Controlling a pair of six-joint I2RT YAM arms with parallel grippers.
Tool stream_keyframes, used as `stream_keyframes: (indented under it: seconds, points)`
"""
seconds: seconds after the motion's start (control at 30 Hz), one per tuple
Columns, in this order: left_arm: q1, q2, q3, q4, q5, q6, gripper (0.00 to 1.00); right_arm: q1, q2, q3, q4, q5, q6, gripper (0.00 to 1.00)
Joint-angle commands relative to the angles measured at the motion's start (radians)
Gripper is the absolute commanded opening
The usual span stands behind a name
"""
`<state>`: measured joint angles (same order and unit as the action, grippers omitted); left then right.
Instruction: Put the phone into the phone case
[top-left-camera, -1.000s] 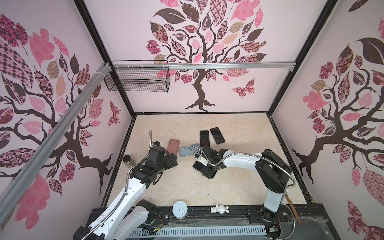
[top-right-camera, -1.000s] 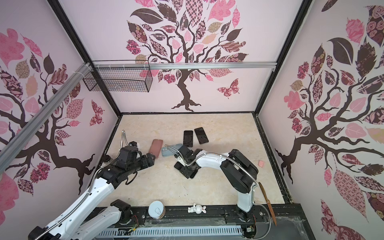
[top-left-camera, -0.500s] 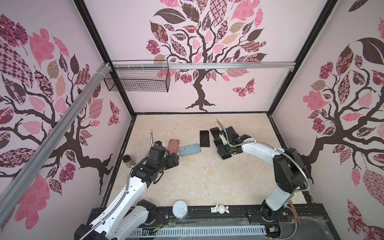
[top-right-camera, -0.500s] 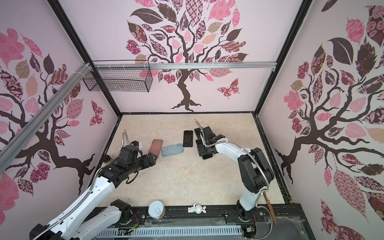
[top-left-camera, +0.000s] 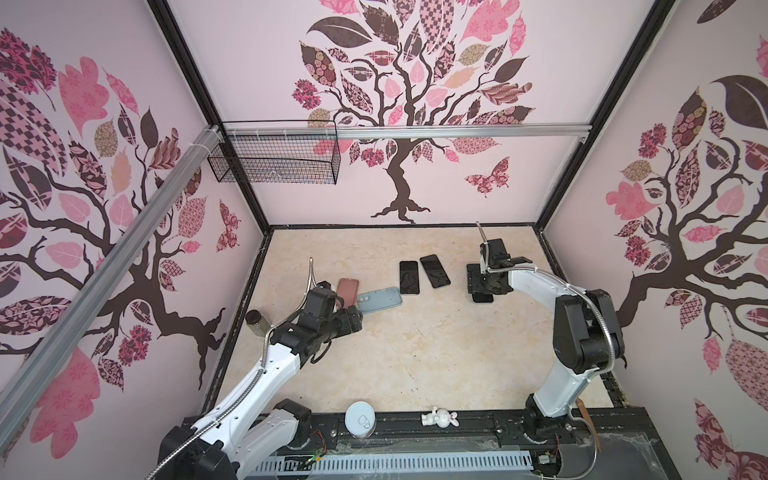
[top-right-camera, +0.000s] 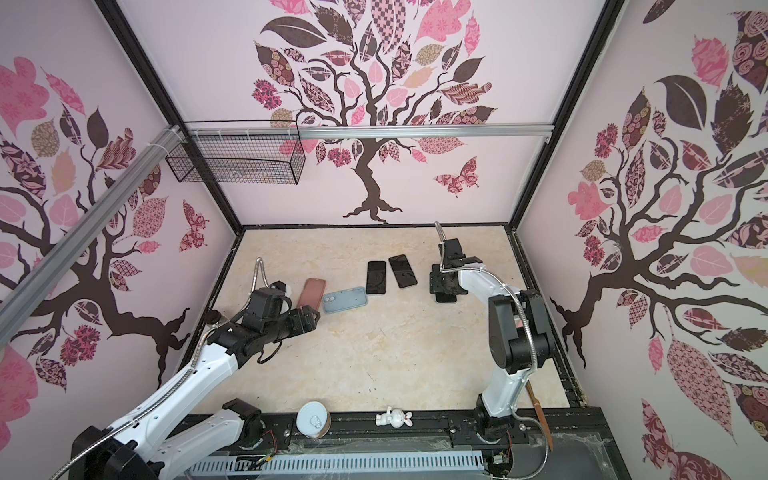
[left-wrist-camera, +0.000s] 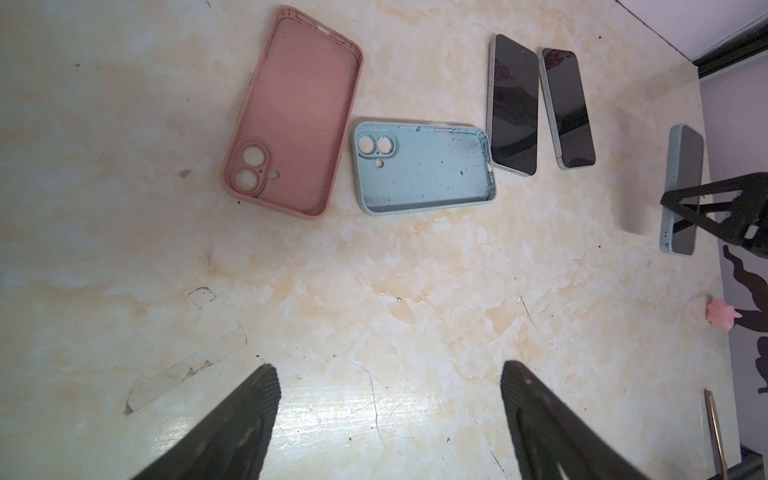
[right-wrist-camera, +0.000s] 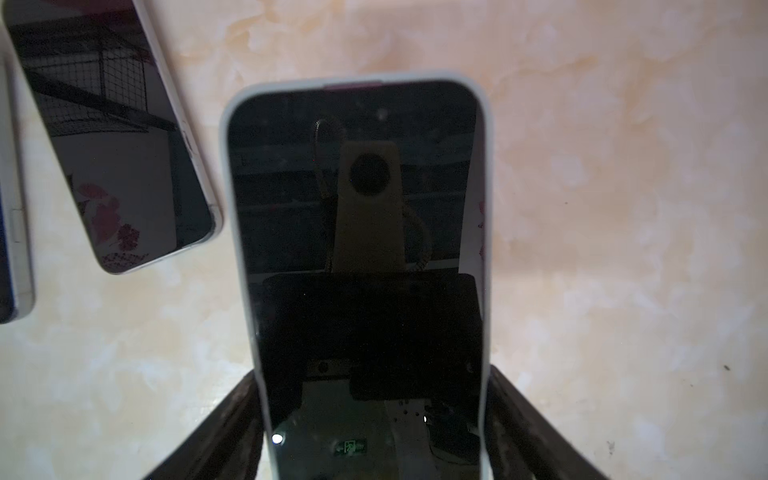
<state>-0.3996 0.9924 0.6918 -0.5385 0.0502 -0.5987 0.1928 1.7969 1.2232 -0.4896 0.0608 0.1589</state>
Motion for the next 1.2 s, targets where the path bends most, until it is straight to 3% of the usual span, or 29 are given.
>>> stream_keyframes:
  seconds: [0.0,0.2,0.73,0.87,1.17]
  points:
    - [0.004,0.01,0.021,0.031,-0.015,0.008,0.87,0.01,0.046,0.062,0.004,0.02,-0.023,0.27]
    - [0.004,0.017,0.02,0.031,-0.011,0.003,0.87,0.007,0.116,0.1,0.0,0.052,-0.023,0.28]
    - [0.004,0.031,0.002,0.065,-0.043,0.001,0.87,0.006,0.179,0.082,0.011,0.069,0.034,0.42]
    - [0.004,0.04,0.008,0.073,-0.049,-0.007,0.87,0.006,0.186,0.074,0.008,0.067,0.036,0.51]
    - [0.004,0.061,0.029,0.071,-0.047,-0.008,0.87,0.004,0.15,0.08,0.003,0.054,0.054,0.89]
